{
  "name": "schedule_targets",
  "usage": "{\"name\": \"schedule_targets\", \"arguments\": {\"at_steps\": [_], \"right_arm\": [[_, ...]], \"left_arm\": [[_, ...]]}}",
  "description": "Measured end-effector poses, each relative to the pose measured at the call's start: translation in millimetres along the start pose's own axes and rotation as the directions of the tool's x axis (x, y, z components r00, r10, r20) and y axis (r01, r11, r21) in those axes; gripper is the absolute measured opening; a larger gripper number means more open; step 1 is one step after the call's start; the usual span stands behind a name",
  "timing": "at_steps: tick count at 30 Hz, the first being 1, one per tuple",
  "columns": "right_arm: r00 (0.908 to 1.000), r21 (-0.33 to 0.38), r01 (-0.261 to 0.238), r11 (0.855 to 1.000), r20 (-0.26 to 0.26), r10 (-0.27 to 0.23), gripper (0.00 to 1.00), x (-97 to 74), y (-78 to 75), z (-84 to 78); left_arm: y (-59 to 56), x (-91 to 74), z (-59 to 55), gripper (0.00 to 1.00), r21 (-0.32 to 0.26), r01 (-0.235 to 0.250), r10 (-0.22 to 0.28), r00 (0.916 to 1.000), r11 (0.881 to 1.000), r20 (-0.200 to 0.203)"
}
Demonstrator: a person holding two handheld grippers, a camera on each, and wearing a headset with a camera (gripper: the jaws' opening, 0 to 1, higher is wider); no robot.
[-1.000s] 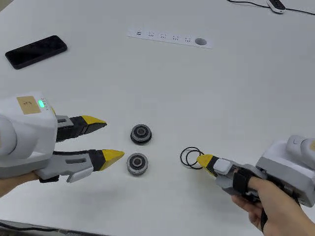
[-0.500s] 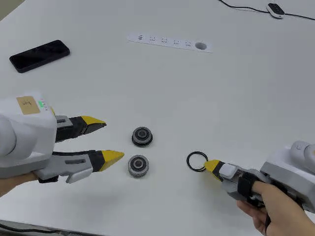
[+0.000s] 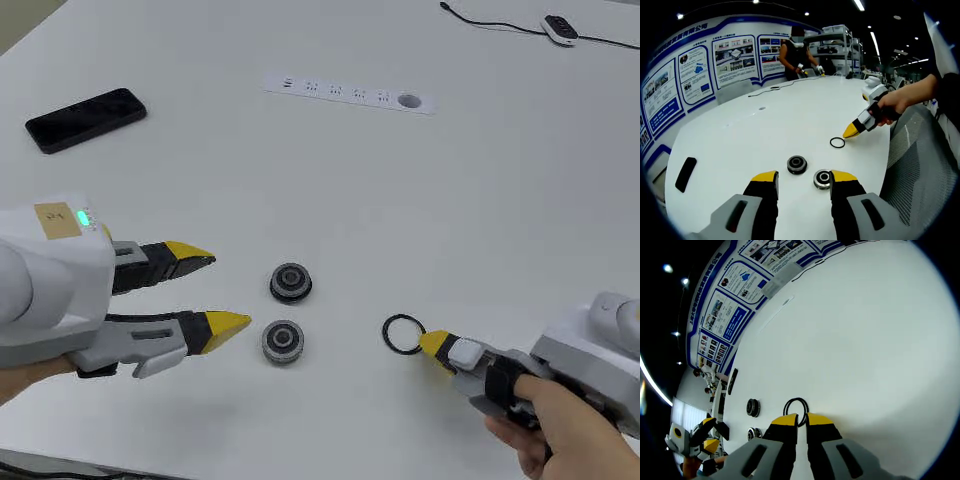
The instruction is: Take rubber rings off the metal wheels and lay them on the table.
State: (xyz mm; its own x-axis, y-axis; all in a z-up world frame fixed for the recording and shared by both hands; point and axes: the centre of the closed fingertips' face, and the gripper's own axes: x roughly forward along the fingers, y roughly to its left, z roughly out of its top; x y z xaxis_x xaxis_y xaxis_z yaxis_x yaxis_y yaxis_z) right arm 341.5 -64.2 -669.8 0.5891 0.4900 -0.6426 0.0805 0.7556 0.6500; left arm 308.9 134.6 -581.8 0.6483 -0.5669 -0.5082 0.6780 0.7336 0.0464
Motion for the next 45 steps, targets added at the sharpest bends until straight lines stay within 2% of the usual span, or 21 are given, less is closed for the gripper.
{"name": "schedule_targets", "arguments": {"at_steps": [6, 7, 8, 10, 15, 19, 22, 27, 33, 42, 44, 45], "right_arm": [[0.9978, -0.001, -0.009, 1.000, 0.066, 0.009, 0.07, -4.0, 4.5, 15.8], [0.9948, 0.010, -0.044, 0.999, 0.092, 0.043, 0.07, -3.6, 10.4, 20.4], [0.9887, 0.039, -0.099, 0.994, 0.117, 0.093, 0.07, -4.2, 19.3, 24.9], [0.9808, 0.076, -0.148, 0.986, 0.139, 0.136, 0.07, -5.3, 27.8, 29.7], [0.9732, 0.057, -0.192, 0.980, 0.140, 0.182, 0.07, -4.3, 40.1, 32.1], [0.9647, 0.103, -0.247, 0.964, 0.121, 0.234, 0.07, -1.8, 51.7, 25.9], [0.9652, 0.097, -0.251, 0.963, 0.101, 0.241, 0.07, 0.9, 55.8, 19.7], [0.9590, 0.110, -0.279, 0.954, 0.084, 0.270, 0.07, 3.3, 64.3, 12.6], [0.9584, 0.125, -0.283, 0.951, 0.074, 0.276, 0.07, 5.9, 65.6, 8.8], [0.9597, 0.149, -0.278, 0.949, 0.086, 0.267, 0.07, 5.5, 61.9, 10.2], [0.9602, 0.152, -0.276, 0.949, 0.088, 0.265, 0.07, 6.3, 60.6, 11.1], [0.9604, 0.152, -0.275, 0.949, 0.089, 0.264, 0.07, 6.4, 60.3, 11.4]], "left_arm": [[1.5, -0.4, -2.1, 0.42, 0.006, -0.002, 0.002, 1.0000, 1.000, -0.006], [2.2, -0.5, -2.6, 0.42, 0.009, -0.004, 0.005, 1.0000, 1.000, -0.008], [2.8, -0.5, -3.2, 0.41, 0.011, -0.005, 0.005, 0.9999, 1.000, -0.010], [3.2, -0.1, -3.7, 0.41, 0.010, -0.004, 0.004, 0.9999, 1.000, -0.012], [3.7, 3.6, -4.2, 0.40, 0.013, 0.000, 0.001, 0.9997, 1.000, -0.022], [6.4, 9.0, -5.6, 0.39, 0.033, 0.008, -0.007, 0.9992, 0.999, -0.038], [9.4, 13.5, -3.9, 0.38, 0.040, 0.017, -0.015, 0.9992, 0.999, -0.038], [13.4, 26.2, 1.2, 0.38, 0.051, 0.031, -0.029, 0.9986, 0.998, -0.043], [18.7, 48.6, 4.3, 0.36, 0.065, 0.067, -0.064, 0.9967, 0.996, -0.050], [15.3, 80.3, 2.0, 0.32, 0.078, 0.123, -0.117, 0.9902, 0.989, -0.076], [13.2, 84.0, -1.8, 0.31, 0.113, 0.142, -0.130, 0.9861, 0.984, -0.103], [11.7, 85.6, -2.7, 0.31, 0.102, 0.149, -0.138, 0.9846, 0.984, -0.106]]}}
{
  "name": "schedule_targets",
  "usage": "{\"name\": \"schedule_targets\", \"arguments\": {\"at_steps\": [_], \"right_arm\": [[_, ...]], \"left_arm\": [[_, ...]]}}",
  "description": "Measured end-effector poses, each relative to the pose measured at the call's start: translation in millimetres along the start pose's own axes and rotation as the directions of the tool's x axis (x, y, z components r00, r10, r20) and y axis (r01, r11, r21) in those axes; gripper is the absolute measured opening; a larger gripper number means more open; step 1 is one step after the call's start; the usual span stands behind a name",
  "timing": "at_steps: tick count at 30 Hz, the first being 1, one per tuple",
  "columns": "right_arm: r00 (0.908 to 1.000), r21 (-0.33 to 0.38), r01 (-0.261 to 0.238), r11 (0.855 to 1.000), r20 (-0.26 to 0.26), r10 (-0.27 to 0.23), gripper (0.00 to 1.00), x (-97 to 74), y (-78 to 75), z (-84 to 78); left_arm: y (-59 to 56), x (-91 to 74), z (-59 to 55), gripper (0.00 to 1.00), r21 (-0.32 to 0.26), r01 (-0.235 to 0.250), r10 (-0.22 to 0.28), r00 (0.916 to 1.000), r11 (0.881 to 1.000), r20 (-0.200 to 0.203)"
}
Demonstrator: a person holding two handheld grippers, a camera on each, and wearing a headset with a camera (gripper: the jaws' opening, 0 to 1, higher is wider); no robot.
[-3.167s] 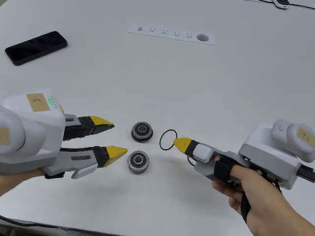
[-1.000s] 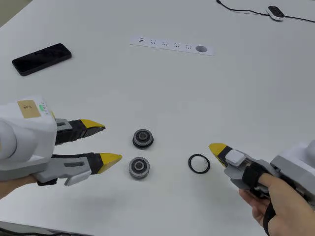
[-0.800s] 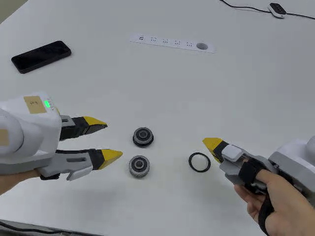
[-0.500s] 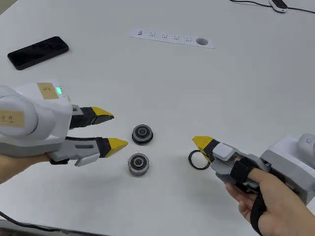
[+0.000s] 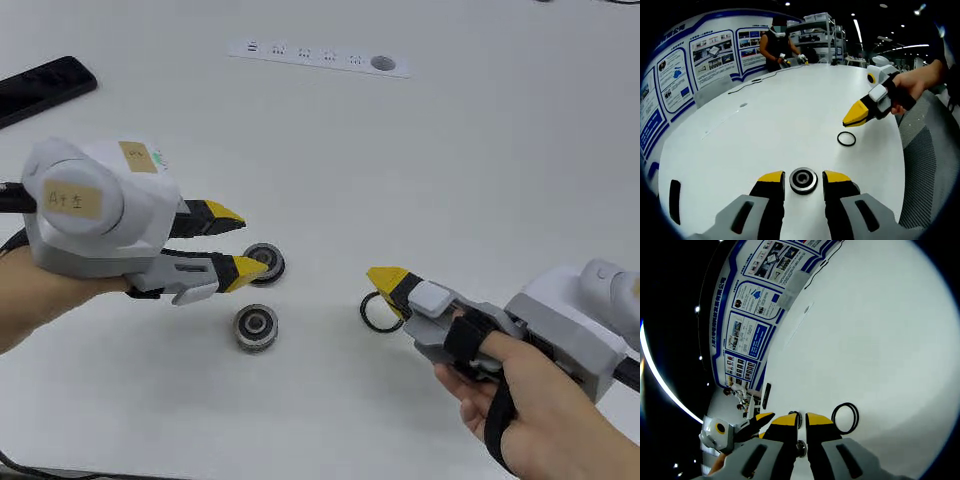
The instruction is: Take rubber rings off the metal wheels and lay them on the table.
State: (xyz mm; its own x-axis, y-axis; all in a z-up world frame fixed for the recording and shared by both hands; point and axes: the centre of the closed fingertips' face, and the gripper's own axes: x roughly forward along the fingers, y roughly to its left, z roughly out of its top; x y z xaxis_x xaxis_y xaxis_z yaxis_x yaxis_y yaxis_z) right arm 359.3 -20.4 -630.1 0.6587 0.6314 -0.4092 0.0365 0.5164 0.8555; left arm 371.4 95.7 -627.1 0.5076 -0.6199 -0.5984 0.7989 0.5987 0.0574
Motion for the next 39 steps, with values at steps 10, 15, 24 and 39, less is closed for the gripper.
{"name": "schedule_targets", "arguments": {"at_steps": [10, 15, 24, 39], "right_arm": [[0.9997, 0.013, 0.008, 1.000, -0.022, -0.008, 0.07, 5.6, -2.9, -7.2], [0.9997, 0.018, -0.001, 1.000, -0.023, 0.002, 0.07, 6.8, -0.4, -8.0], [0.9998, 0.036, 0.002, 0.999, -0.021, -0.001, 0.07, 9.0, -2.7, -7.7], [0.9997, 0.043, -0.002, 0.999, -0.026, 0.003, 0.07, 10.7, -1.0, -9.3]], "left_arm": [[4.4, 10.9, -10.2, 0.27, -0.029, 0.012, -0.013, 0.9997, 1.000, -0.019], [4.7, 14.9, -13.7, 0.25, -0.029, 0.016, -0.017, 0.9995, 0.999, -0.027], [2.9, 18.3, -13.9, 0.19, -0.033, 0.022, -0.023, 0.9993, 0.999, -0.030], [1.2, 19.5, -16.1, 0.15, -0.031, 0.035, -0.036, 0.9986, 0.999, -0.039]]}}
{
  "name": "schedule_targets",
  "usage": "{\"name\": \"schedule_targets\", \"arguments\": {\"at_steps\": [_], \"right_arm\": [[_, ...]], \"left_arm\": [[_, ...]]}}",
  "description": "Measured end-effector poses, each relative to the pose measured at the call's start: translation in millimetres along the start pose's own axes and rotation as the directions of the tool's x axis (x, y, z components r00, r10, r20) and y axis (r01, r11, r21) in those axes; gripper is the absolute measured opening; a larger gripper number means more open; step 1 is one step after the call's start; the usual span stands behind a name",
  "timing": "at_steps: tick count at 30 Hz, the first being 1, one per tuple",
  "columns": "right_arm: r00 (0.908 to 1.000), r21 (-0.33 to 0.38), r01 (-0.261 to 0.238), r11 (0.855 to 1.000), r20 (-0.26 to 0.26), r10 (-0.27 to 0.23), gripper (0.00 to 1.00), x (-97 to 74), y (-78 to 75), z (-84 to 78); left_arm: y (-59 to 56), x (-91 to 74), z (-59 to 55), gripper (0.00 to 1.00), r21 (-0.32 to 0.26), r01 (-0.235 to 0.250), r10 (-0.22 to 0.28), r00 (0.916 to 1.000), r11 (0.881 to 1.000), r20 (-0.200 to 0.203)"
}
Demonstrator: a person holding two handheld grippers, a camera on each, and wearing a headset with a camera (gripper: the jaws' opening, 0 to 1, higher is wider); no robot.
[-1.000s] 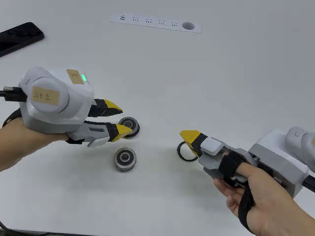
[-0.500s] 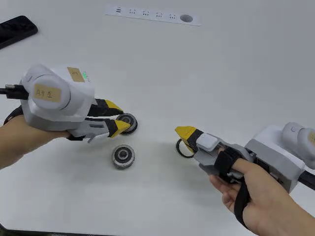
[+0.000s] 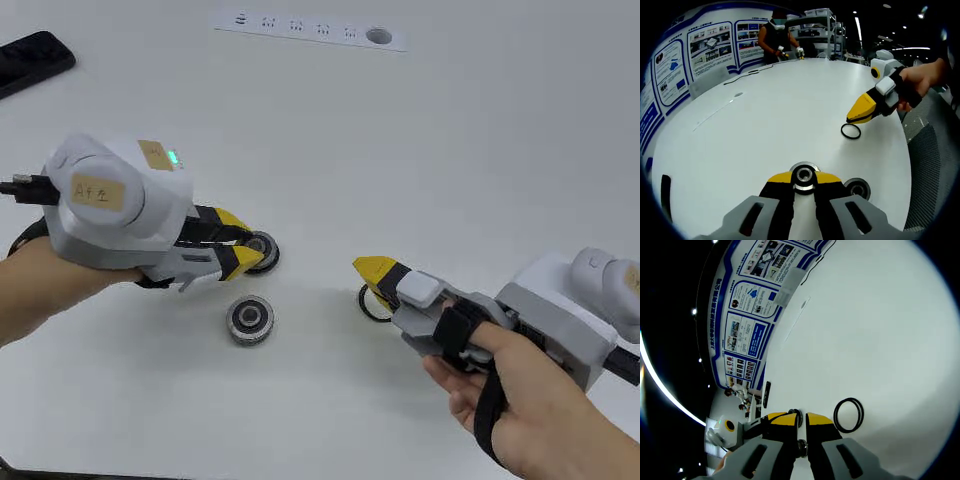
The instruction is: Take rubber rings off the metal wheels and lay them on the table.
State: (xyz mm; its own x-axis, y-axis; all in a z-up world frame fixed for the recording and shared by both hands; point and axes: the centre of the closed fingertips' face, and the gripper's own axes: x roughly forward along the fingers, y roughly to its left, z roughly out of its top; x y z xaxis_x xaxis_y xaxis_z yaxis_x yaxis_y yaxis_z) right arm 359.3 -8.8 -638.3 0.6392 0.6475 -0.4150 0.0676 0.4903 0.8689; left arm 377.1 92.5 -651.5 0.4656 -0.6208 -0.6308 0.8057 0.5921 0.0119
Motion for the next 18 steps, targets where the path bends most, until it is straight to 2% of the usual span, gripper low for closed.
{"name": "schedule_targets", "arguments": {"at_steps": [9, 13, 18], "right_arm": [[0.9999, 0.004, -0.014, 1.000, -0.009, 0.014, 0.07, 2.8, 4.4, -2.1], [0.9998, 0.005, -0.016, 1.000, -0.011, 0.016, 0.07, 4.7, 5.1, -2.2], [0.9996, 0.003, -0.026, 1.000, -0.011, 0.026, 0.08, 8.4, 8.4, 0.1]], "left_arm": [[-0.3, 0.0, -0.6, 0.14, 0.027, 0.007, -0.006, 0.9999, 1.000, -0.011], [1.8, 0.3, -1.0, 0.13, 0.018, 0.008, -0.008, 0.9999, 1.000, -0.013], [2.5, 1.5, -1.1, 0.13, 0.033, 0.015, -0.014, 0.9991, 0.999, -0.040]]}}
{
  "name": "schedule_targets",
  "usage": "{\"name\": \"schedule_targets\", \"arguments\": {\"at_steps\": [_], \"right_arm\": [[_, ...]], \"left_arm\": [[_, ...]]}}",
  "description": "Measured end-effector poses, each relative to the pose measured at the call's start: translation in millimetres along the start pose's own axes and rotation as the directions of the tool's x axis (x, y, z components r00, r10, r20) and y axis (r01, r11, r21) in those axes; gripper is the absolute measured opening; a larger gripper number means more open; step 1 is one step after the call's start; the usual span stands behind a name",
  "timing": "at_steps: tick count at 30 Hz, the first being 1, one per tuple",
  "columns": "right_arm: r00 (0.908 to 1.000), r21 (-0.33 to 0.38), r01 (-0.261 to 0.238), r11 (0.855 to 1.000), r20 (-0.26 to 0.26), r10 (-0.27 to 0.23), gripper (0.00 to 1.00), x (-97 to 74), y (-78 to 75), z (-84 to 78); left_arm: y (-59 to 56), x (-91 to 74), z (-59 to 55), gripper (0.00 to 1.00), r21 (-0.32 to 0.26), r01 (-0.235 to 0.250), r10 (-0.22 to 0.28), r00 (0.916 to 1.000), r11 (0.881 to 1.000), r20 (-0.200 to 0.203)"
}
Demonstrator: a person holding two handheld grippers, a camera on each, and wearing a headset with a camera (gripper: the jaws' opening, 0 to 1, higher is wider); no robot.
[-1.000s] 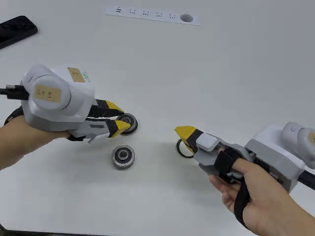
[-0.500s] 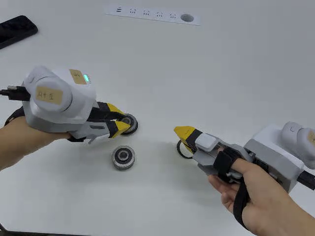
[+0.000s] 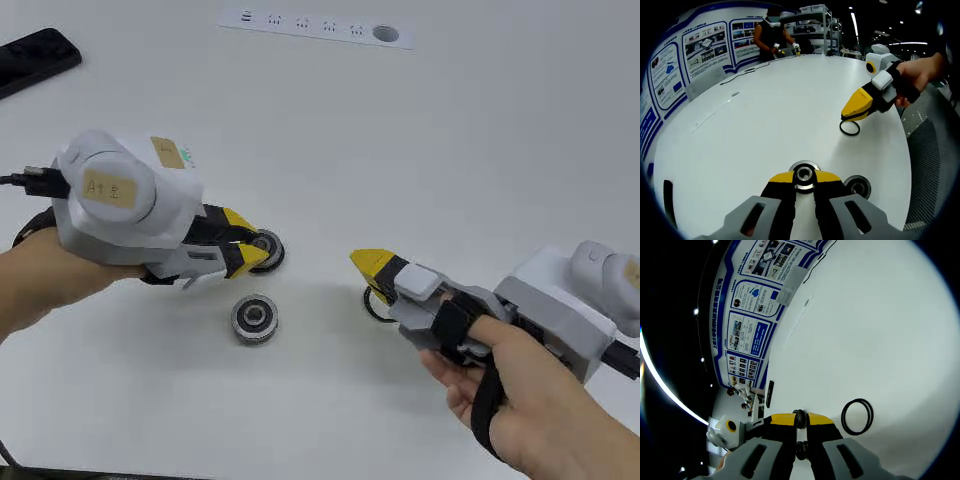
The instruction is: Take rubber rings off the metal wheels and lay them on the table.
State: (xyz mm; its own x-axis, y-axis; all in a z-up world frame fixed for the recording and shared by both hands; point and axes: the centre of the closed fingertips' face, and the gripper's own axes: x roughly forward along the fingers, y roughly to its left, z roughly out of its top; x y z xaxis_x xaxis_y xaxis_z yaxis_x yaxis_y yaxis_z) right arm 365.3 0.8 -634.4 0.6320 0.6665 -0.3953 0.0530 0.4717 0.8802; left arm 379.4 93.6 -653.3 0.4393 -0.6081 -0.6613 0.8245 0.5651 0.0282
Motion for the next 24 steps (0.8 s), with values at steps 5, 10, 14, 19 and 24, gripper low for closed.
{"name": "schedule_targets", "arguments": {"at_steps": [5, 10, 14, 19, 24], "right_arm": [[1.0000, 0.001, -0.006, 1.000, 0.002, 0.006, 0.08, 3.0, 1.8, 2.3], [0.9998, -0.014, -0.016, 1.000, -0.009, 0.015, 0.11, 10.9, 4.6, 2.0], [0.9956, -0.089, -0.069, 0.994, -0.069, 0.063, 0.15, 25.2, 16.1, -6.8], [0.9859, -0.211, -0.110, 0.971, -0.147, 0.080, 0.26, 41.3, 26.4, -25.2], [0.9782, -0.263, -0.115, 0.958, -0.198, 0.064, 0.32, 52.7, 24.8, -41.2]], "left_arm": [[-0.7, 0.2, -0.8, 0.12, 0.016, 0.006, -0.005, 0.9999, 1.000, -0.016], [-0.5, 0.6, -0.9, 0.12, 0.021, 0.010, -0.009, 0.9997, 1.000, -0.024], [-0.8, 0.9, -0.8, 0.12, 0.027, 0.015, -0.014, 0.9994, 1.000, -0.032], [-1.2, 0.8, -1.0, 0.12, 0.029, 0.019, -0.018, 0.9992, 0.999, -0.035], [-1.3, 0.3, -1.3, 0.12, 0.025, 0.027, -0.027, 0.9993, 0.999, -0.026]]}}
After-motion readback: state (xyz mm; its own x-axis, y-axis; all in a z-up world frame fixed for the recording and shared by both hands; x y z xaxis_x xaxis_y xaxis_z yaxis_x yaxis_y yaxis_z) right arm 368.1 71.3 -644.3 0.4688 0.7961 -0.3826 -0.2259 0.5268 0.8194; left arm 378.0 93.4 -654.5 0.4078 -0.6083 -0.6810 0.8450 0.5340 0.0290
